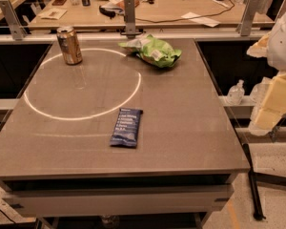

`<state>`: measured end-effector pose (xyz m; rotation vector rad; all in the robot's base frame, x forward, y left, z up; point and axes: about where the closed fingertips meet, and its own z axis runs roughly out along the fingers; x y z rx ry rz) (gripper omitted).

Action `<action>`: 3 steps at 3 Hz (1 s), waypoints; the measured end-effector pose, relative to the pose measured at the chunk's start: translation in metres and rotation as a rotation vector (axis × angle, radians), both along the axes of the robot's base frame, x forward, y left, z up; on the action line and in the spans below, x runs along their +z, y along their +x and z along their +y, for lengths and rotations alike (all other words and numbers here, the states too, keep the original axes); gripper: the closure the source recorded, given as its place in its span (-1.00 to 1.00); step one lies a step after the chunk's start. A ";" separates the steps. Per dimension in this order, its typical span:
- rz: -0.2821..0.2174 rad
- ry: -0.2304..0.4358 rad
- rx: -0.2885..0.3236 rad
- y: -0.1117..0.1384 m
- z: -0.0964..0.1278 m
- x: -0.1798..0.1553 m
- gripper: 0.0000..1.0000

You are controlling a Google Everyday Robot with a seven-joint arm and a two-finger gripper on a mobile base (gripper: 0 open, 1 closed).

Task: Move rxbar blueberry near green rice chip bag

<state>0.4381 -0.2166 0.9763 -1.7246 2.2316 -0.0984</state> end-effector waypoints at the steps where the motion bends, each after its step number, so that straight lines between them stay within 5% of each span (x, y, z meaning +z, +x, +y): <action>1: -0.006 0.009 0.008 0.000 0.002 0.002 -1.00; 2: 0.041 0.117 -0.055 0.000 0.009 0.006 -1.00; 3: 0.141 0.313 -0.168 0.004 0.034 0.006 -1.00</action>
Offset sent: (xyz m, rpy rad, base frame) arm 0.0030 0.0229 0.0150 0.3508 0.1676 -0.1931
